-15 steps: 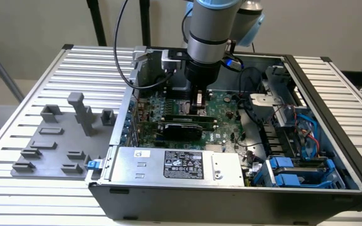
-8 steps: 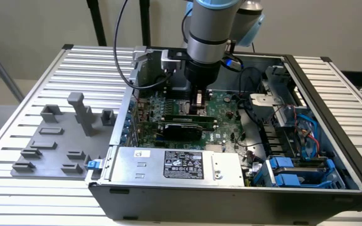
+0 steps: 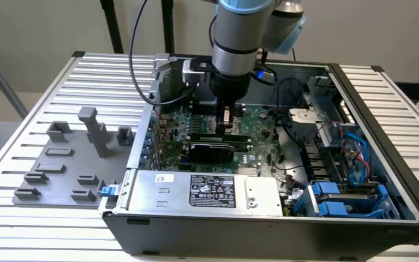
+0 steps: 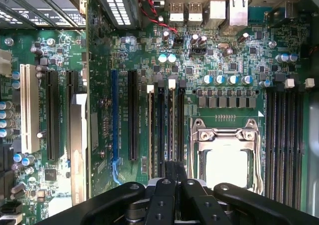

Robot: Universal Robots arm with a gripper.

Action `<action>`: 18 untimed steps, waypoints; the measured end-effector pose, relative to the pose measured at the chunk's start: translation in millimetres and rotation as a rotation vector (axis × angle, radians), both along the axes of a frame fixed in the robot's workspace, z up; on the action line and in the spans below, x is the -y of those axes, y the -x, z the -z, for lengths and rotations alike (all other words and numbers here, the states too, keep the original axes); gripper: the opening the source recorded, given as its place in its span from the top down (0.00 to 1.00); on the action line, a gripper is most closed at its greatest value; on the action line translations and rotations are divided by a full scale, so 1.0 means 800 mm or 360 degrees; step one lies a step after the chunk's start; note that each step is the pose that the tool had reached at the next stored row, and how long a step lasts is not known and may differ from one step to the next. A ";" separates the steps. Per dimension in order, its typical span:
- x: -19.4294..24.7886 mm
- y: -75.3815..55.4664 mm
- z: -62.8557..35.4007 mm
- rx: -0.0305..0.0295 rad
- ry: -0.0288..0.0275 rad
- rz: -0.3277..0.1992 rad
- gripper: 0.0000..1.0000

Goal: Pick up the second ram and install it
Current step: 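Press down the second ram until it locks into place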

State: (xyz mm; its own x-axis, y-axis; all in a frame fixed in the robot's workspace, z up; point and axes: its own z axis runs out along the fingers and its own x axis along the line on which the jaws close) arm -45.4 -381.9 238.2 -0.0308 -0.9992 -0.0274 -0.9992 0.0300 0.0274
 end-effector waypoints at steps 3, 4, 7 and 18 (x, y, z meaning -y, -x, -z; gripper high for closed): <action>-0.0007 0.001 0.003 0.00113 -0.00001 0.0000 0.89; -0.0008 0.001 0.005 0.00165 -0.00001 0.0000 0.89; -0.0009 0.002 0.008 0.00256 -0.00002 0.0000 0.89; -0.0012 0.003 0.014 0.00298 -0.00017 0.0000 0.89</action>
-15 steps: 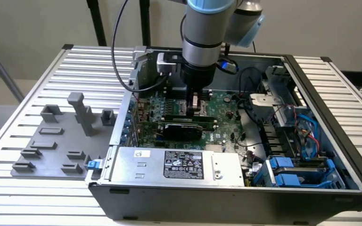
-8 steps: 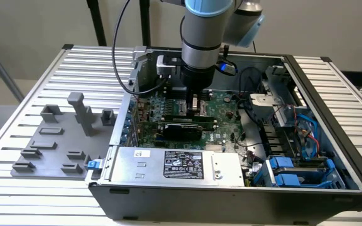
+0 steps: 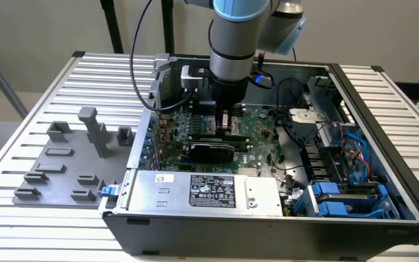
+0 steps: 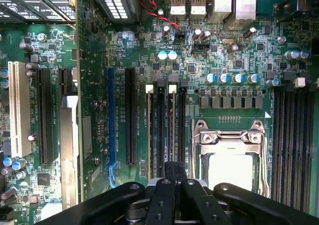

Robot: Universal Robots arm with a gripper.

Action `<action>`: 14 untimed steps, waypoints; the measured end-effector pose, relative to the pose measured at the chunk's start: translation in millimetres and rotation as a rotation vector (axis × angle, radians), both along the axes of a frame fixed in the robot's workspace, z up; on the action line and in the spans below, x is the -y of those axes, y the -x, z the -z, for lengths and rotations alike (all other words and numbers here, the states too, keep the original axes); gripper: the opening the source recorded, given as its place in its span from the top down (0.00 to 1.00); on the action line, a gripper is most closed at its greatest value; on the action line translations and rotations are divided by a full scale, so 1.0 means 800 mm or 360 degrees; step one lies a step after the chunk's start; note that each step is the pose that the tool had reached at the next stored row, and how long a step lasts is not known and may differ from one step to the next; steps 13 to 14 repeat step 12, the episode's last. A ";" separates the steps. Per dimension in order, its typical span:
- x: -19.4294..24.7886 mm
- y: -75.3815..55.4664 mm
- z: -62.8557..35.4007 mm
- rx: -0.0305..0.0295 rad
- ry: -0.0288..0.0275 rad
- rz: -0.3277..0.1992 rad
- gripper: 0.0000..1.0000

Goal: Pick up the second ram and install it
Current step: 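Press down the second ram until it locks into place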

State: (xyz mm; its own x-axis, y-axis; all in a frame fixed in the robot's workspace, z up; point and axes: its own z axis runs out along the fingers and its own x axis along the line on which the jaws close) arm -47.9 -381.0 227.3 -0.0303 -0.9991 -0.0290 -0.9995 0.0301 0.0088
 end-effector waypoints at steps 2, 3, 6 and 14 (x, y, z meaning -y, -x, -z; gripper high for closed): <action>0.0000 0.000 -0.010 -0.00001 0.00003 0.0000 0.89; 0.0002 0.000 -0.015 -0.00006 0.00018 0.0000 0.89; 0.0001 0.000 -0.020 -0.00004 0.00013 0.0000 0.89; 0.0002 0.000 -0.020 -0.00006 0.00015 0.0000 0.89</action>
